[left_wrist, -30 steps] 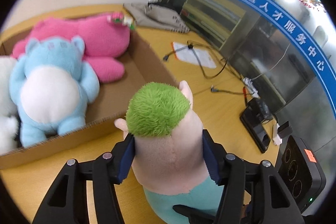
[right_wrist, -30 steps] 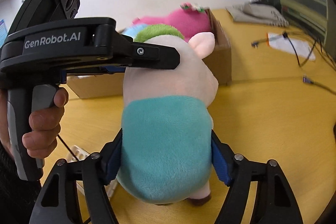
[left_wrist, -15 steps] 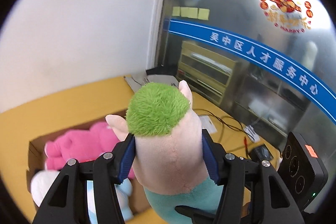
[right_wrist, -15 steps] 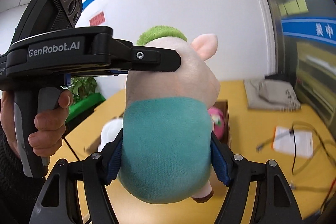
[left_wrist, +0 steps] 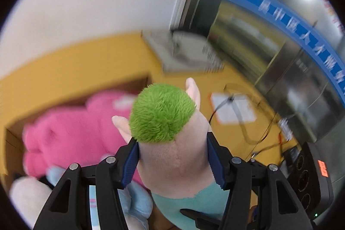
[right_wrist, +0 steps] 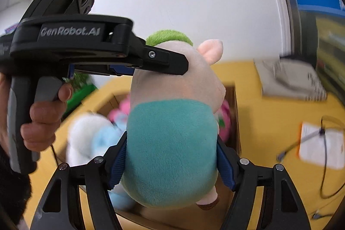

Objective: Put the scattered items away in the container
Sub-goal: 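Carry the pig plush into the box beside the blue cat, open both grippers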

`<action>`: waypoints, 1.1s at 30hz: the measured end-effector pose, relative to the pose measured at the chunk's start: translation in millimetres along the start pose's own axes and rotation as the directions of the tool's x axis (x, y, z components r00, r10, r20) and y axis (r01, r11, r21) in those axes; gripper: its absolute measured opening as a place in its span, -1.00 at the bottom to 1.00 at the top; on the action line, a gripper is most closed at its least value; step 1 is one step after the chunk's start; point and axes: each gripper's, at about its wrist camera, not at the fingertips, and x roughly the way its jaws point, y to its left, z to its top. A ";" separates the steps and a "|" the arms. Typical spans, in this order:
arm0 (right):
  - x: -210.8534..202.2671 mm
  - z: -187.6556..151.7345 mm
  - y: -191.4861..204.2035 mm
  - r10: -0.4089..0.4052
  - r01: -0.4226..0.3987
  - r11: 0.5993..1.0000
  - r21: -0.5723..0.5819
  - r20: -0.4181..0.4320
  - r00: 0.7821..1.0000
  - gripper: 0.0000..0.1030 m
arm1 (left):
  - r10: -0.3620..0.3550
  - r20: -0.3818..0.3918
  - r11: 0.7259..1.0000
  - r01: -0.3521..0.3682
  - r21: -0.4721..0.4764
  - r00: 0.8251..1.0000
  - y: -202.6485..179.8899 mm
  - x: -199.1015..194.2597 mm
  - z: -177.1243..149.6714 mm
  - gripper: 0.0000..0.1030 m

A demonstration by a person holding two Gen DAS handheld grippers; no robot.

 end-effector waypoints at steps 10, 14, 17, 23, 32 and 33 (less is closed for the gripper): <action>-1.9 -42.9 -10.5 -0.062 0.066 0.998 0.012 -0.203 0.977 0.62 | 0.014 -0.135 0.999 -0.008 0.048 0.991 -8.6 63.2 -39.2 0.19; -39.3 -33.2 -7.5 -0.119 0.116 0.993 -0.026 -0.165 0.979 0.62 | 0.040 -0.125 0.997 -0.031 0.076 0.991 -16.1 74.1 -42.7 0.22; -36.0 -36.8 9.5 -0.142 0.132 0.989 -0.065 -0.204 0.969 0.30 | 0.037 -0.137 0.997 -0.028 0.070 0.990 -18.1 84.0 -40.1 0.27; -17.9 -60.9 10.0 -0.156 0.151 0.988 -0.037 -0.283 0.946 0.34 | 0.020 -0.085 1.000 -0.021 -0.004 0.996 -14.8 60.0 -42.9 0.39; -20.0 -65.9 25.4 -0.236 0.221 0.972 -0.086 -0.255 0.938 0.66 | 0.081 0.063 0.986 -0.071 -0.148 0.995 79.6 -86.7 -145.7 0.35; -20.2 -65.9 28.1 -0.244 0.229 0.970 -0.086 -0.250 0.937 0.70 | 0.134 0.048 0.978 -0.125 -0.168 0.990 93.1 -94.2 -160.8 0.35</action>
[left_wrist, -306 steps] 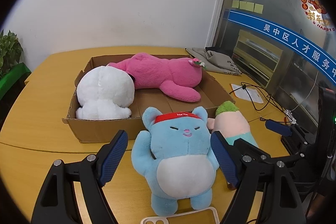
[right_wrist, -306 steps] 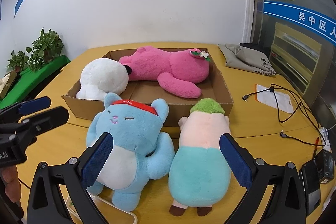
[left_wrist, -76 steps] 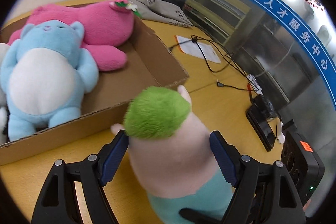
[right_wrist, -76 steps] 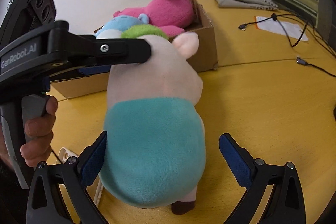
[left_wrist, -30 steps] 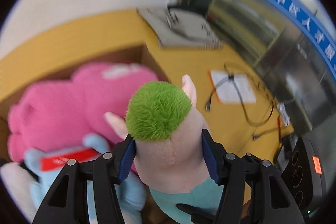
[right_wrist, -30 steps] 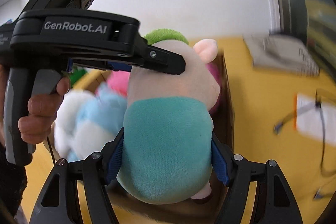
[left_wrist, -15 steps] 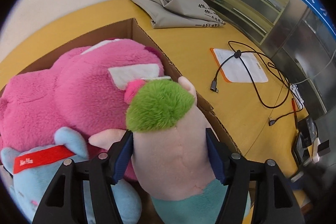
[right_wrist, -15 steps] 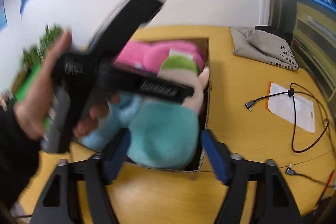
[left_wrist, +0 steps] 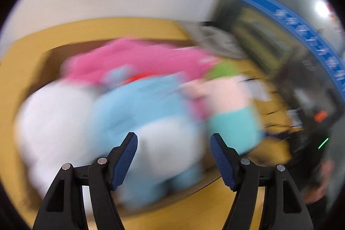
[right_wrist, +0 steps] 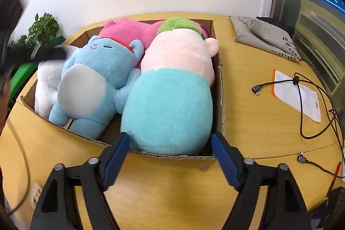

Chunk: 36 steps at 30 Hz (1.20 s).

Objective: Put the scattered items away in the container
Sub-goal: 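Carry the pig plush into the box beside the blue cat, open both grippers, then pull both grippers back and lower them to the clear phone case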

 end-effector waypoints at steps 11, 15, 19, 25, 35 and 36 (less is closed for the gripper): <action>-45.9 -25.6 65.1 -0.071 0.073 0.997 -0.009 0.115 0.991 0.99 | 0.096 0.003 0.993 -0.095 -0.067 0.995 55.7 -27.5 -64.6 0.31; -73.2 -31.4 75.4 -0.130 0.133 0.991 -0.001 0.185 0.974 0.99 | 0.170 0.086 0.982 -0.161 -0.097 0.982 44.2 -50.8 -69.9 0.32; -91.0 -34.9 75.3 -0.186 0.189 0.982 0.010 0.235 0.954 0.99 | 0.188 0.207 0.980 -0.168 -0.107 0.960 19.5 -93.0 -81.0 0.55; -98.0 -42.7 74.4 -0.159 0.162 0.987 0.004 0.237 0.959 0.99 | 0.222 0.255 0.975 -0.215 -0.056 0.941 -28.4 -110.9 -109.5 0.56; -100.3 -60.0 72.2 -0.143 0.143 0.990 0.017 0.223 0.964 0.99 | 0.233 0.223 0.972 -0.221 -0.080 0.947 -45.0 -101.1 -126.6 0.56; -101.1 -61.3 71.5 -0.142 0.141 0.990 0.020 0.222 0.965 0.99 | 0.237 0.222 0.971 -0.226 -0.073 0.946 -47.5 -99.6 -127.0 0.56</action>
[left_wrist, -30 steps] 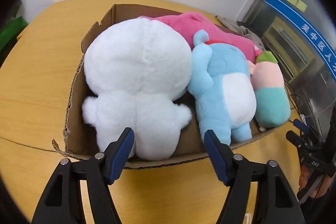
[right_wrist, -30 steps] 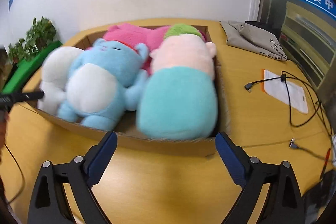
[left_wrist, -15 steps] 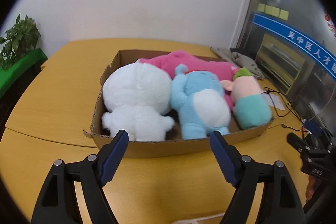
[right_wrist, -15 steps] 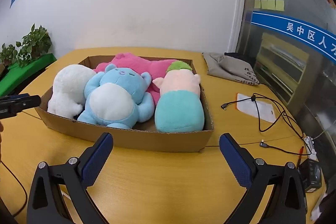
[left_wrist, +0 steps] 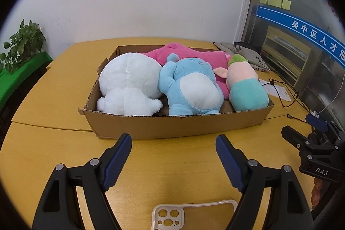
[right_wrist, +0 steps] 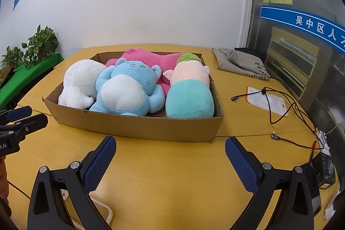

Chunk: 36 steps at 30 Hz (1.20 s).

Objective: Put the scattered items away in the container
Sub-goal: 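Pull both grippers back and lower them to the clear phone case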

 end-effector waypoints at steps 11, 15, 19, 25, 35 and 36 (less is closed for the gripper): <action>-3.3 -7.8 0.4 0.009 -0.009 1.000 -0.008 -0.013 1.000 0.99 | -0.020 -0.012 0.999 0.021 0.034 1.000 -20.4 -0.2 -5.8 0.56; -1.8 -7.2 0.5 0.014 -0.014 1.000 0.009 -0.008 1.000 0.99 | -0.012 -0.026 0.999 0.013 0.038 1.000 -17.6 0.0 -8.9 0.56; -2.2 -7.3 1.5 0.016 -0.016 1.000 0.010 -0.007 1.000 0.99 | -0.016 -0.034 0.999 0.017 0.033 0.999 -15.2 0.4 -10.3 0.56; -3.5 -11.7 -6.1 0.001 0.000 0.999 0.036 -0.024 1.000 0.99 | -0.043 -0.068 0.997 0.047 0.062 0.997 -15.6 3.5 -17.3 0.56; 23.5 -74.4 17.3 0.178 -0.161 0.983 0.089 -0.249 0.952 0.99 | -0.032 -0.200 0.999 0.037 0.023 0.979 27.7 13.8 -61.3 0.56; 26.8 -81.3 21.8 0.195 -0.176 0.980 0.092 -0.270 0.943 0.99 | -0.027 -0.217 0.999 0.032 0.021 0.976 30.7 16.2 -66.3 0.56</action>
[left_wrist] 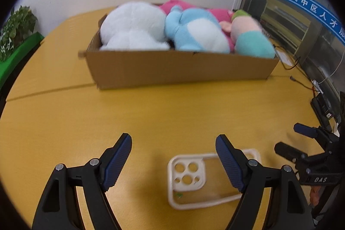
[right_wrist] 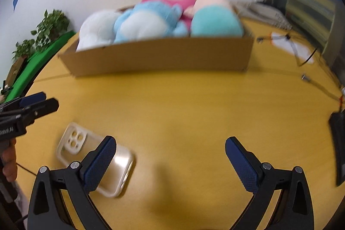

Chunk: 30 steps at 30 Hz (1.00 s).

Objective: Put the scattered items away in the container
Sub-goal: 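Pull both grippers back and lower them to the clear phone case, then close both grippers on the white rim of the phone case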

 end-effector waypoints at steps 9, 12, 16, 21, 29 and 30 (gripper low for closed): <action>25.6 -29.7 25.2 -0.035 0.028 0.997 -0.070 -0.094 0.995 0.74 | -0.028 -0.128 0.999 0.033 0.039 0.991 2.2 18.1 -33.7 -0.14; 22.9 -32.4 26.7 -0.050 0.043 0.996 -0.081 -0.093 0.994 0.57 | -0.014 -0.166 0.999 0.021 0.037 0.986 1.9 25.5 -41.9 -0.43; 18.5 -36.9 34.5 -0.055 0.044 0.991 -0.123 -0.086 0.995 0.24 | -0.070 -0.171 0.997 0.074 0.017 0.983 -0.1 22.4 -45.8 -0.79; 17.6 -38.2 38.6 -0.020 0.009 0.990 -0.139 -0.080 0.997 -0.36 | -0.070 -0.170 0.997 0.073 0.009 0.983 -5.6 20.3 -48.3 -0.81; 5.8 -31.9 39.6 0.018 -0.024 0.991 -0.134 -0.050 0.999 -0.83 | -0.093 -0.150 0.996 0.091 -0.020 0.984 -7.0 10.3 -39.9 -0.87; 1.6 -28.4 38.1 0.022 -0.026 0.991 -0.132 -0.032 0.999 -0.83 | -0.102 -0.139 0.995 0.099 -0.026 0.985 -6.8 5.9 -36.5 -0.86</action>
